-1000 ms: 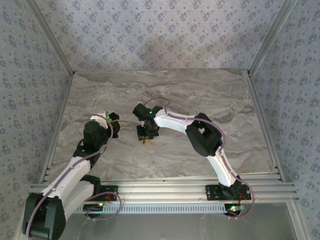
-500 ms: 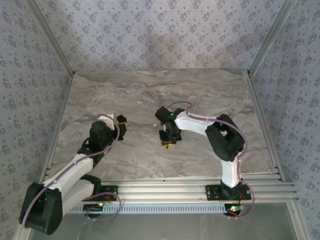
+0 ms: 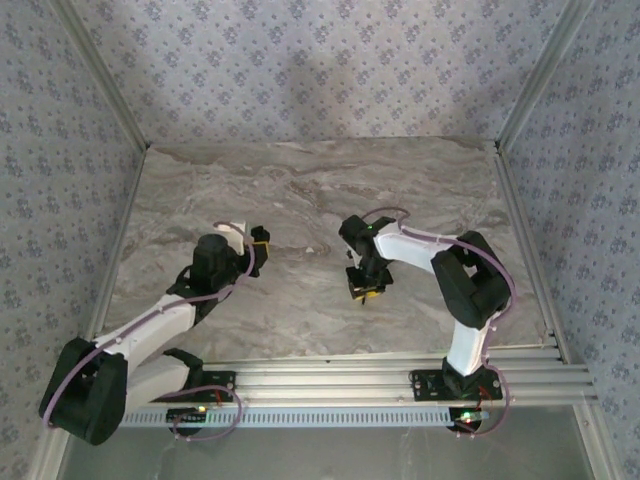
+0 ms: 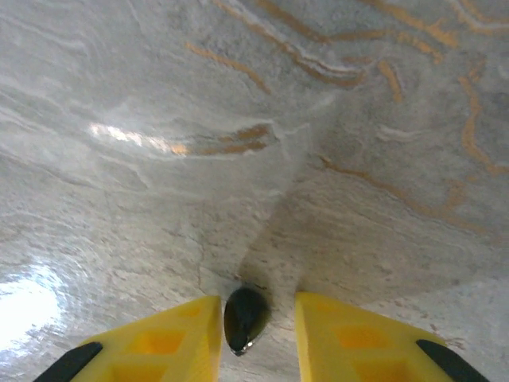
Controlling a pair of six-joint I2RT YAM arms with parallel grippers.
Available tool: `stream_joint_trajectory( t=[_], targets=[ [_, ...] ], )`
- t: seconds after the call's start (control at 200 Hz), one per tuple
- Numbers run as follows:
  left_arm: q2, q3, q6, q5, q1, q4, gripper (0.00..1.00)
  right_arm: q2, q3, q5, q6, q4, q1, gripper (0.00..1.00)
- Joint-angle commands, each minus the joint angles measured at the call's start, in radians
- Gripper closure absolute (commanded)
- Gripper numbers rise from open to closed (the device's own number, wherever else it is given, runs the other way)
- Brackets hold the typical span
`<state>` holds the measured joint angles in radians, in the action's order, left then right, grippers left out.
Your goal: Insert wireless bluetooth earbuds into charging case
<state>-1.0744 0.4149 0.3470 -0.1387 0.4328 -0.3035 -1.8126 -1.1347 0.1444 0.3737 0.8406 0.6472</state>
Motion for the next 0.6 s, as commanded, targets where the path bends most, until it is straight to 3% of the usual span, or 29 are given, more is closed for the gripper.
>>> stream_joint_trajectory(
  t=[0.0,0.3,0.595],
  targets=[
    [-0.009,0.036,-0.025,-0.013,0.007,-0.032,0.85,0.054,-0.038,-0.01,-0.002,0.074,-0.011,0.66],
    [-0.028,0.046,-0.022,-0.013,0.011,-0.039,0.85,0.058,-0.123,0.019,0.164,0.126,-0.025,0.67],
    [-0.041,0.057,-0.028,-0.016,0.012,-0.037,0.85,-0.031,-0.125,0.009,0.166,0.103,-0.02,0.69]
  ],
)
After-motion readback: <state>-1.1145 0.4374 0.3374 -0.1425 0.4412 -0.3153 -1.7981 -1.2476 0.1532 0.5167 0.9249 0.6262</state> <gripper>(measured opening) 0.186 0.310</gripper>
